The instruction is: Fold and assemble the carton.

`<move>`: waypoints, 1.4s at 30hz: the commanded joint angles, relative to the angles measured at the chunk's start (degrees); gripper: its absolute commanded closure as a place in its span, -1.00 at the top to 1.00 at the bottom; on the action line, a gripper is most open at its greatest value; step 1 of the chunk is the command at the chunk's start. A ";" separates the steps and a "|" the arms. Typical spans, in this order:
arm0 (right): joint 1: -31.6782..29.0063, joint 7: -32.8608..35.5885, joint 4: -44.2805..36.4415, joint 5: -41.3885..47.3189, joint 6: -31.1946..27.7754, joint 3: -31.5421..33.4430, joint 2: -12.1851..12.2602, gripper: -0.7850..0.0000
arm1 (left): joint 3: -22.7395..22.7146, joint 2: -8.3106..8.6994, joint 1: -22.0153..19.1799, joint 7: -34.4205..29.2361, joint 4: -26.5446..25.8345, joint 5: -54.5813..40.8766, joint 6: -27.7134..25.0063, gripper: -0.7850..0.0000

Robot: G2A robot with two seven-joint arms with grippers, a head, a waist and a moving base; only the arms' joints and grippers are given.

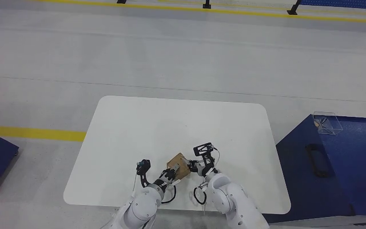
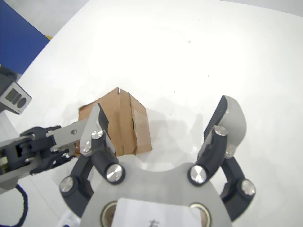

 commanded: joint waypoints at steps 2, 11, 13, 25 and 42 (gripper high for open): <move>1.14 1.11 1.42 -0.23 3.60 -0.71 -0.36 1.00 | 0.03 -0.02 0.02 0.18 -0.08 0.04 0.06 0.02; 2.96 2.00 3.64 2.43 4.49 -1.06 -0.78 1.00 | 0.12 -0.08 0.45 0.64 -0.45 0.02 -0.29 0.04; 2.74 1.32 3.28 3.02 4.65 -0.60 -0.76 1.00 | 0.04 -0.09 0.60 1.02 -0.63 -0.07 -0.69 0.06; 2.77 3.10 2.23 10.04 7.28 4.99 -0.42 1.00 | -1.52 1.84 6.88 7.80 -7.34 16.71 -18.77 1.00; 11.64 6.33 12.45 7.30 2.35 -1.71 -1.50 1.00 | -2.41 5.92 4.42 18.42 -1.55 71.20 -35.67 1.00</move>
